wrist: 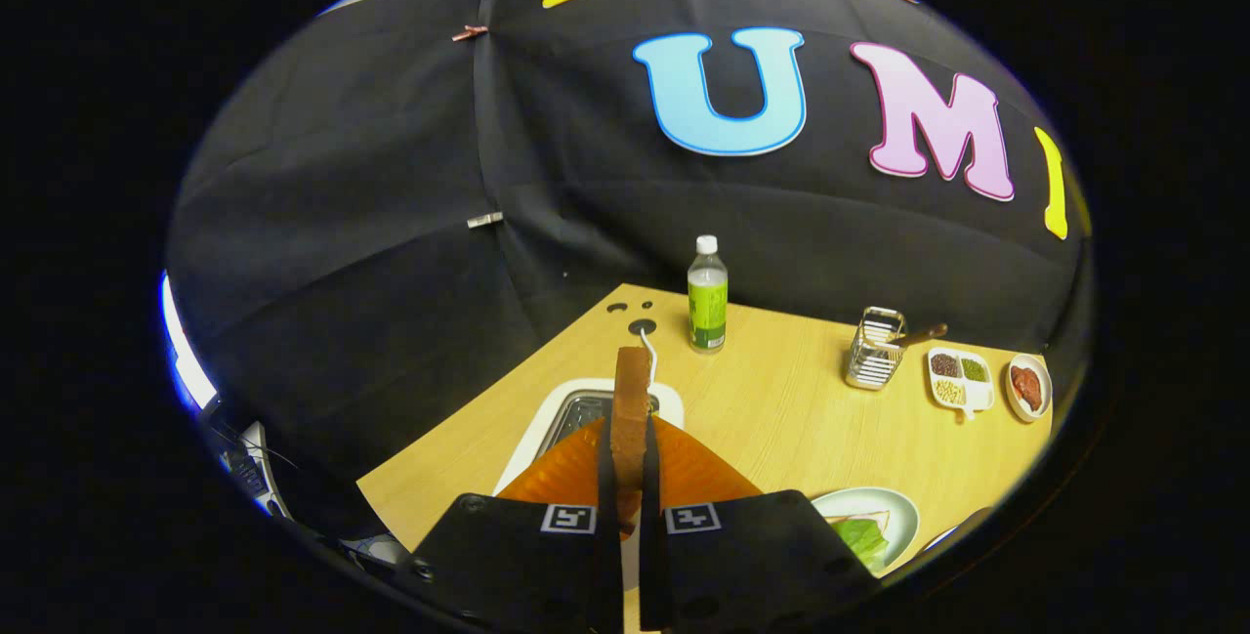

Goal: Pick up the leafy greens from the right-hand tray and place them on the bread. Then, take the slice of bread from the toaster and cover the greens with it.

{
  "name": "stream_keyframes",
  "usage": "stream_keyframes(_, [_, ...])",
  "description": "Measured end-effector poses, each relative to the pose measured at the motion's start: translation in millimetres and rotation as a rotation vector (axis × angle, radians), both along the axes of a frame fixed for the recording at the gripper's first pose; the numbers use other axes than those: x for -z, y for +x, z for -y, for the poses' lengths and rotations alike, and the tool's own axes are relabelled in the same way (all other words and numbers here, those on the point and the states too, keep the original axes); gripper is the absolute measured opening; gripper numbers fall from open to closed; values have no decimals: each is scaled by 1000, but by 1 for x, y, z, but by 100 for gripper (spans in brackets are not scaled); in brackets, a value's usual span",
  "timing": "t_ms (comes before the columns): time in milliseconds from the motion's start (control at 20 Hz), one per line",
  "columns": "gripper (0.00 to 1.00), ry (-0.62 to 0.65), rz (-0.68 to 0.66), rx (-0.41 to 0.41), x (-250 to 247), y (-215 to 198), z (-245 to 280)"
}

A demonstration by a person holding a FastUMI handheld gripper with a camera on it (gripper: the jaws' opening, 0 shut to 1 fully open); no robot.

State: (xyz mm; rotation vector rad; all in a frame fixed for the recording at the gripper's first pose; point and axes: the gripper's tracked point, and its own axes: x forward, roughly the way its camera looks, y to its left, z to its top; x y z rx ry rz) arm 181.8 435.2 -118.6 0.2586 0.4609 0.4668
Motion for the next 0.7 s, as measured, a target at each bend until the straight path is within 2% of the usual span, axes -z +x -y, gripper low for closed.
stream_keyframes(350, [11, 51, 93, 71, -51, -6, 60])
stream_keyframes(500, [11, 19, 106, 112, -54, -12, 99])
stream_keyframes(700, [11, -31, 76, 168, -33, -25, 148])
